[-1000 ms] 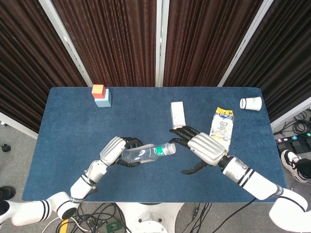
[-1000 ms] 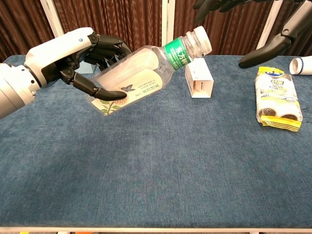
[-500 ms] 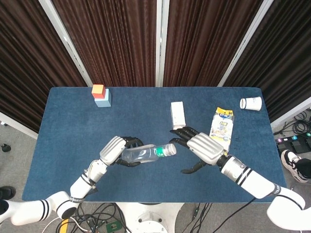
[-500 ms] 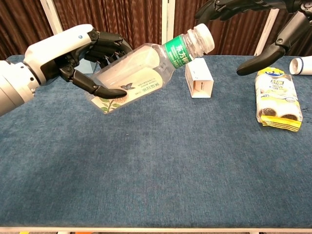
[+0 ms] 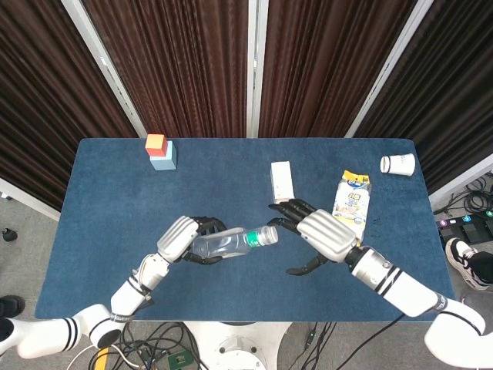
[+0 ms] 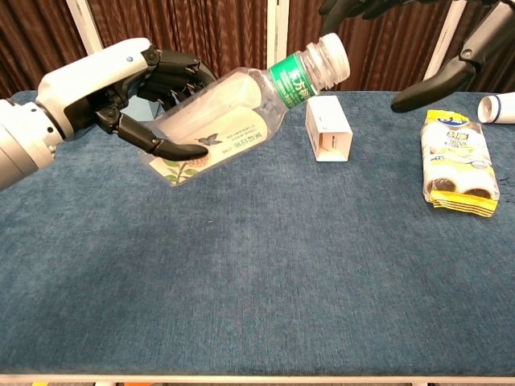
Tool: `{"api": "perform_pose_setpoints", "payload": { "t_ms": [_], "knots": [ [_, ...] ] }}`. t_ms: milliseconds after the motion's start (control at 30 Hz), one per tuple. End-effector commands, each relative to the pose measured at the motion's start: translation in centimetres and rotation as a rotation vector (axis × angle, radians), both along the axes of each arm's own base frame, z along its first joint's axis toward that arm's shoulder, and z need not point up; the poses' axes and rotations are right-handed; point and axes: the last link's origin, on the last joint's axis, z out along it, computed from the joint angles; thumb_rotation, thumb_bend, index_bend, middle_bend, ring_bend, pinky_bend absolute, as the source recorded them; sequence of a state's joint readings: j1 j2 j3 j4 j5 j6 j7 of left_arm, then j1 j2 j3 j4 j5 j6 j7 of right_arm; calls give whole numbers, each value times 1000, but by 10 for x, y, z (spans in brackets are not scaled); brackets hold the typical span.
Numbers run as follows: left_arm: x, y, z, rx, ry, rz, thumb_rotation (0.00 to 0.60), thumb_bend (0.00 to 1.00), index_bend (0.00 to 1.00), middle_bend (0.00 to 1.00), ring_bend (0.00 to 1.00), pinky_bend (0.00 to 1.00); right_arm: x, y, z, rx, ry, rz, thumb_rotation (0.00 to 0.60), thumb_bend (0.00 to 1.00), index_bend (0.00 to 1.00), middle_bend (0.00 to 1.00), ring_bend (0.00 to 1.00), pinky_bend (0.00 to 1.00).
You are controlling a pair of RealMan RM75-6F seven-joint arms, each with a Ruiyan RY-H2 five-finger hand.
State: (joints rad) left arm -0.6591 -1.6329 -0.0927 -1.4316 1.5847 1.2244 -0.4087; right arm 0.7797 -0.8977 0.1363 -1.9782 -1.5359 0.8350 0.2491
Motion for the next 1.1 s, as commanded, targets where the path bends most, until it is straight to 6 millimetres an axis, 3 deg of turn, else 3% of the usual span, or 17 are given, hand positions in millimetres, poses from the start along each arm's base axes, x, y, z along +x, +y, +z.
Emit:
{"api": "perform_pose_setpoints", "payload": {
  "t_ms": [33, 100, 200, 333, 1100],
  "knots": [
    [1, -1, 0, -2, -9, 0, 600, 438, 558, 552, 478, 601, 1, -4, 2, -39, -26, 8, 498, 69, 204, 43, 0, 0],
    [1, -2, 0, -6, -16, 0, 600, 438, 558, 553, 478, 601, 0, -8, 2, -67, -44, 9, 557, 114, 203, 51, 0, 0],
    [2, -2, 0, -7, -20, -2, 600, 439, 558, 553, 479, 601, 2, -11, 0, -91, -71, 12, 598, 163, 221, 65, 0, 0],
    [3, -1, 2, -6, -25, -5, 600, 439, 558, 553, 479, 601, 3, -12, -3, -106, -85, 25, 600, 205, 268, 80, 0, 0],
    [5, -2, 4, -12, -33, -5, 600, 439, 558, 553, 479, 601, 13, -15, -17, -115, -91, 62, 600, 218, 357, 122, 0, 0]
  ]
}}
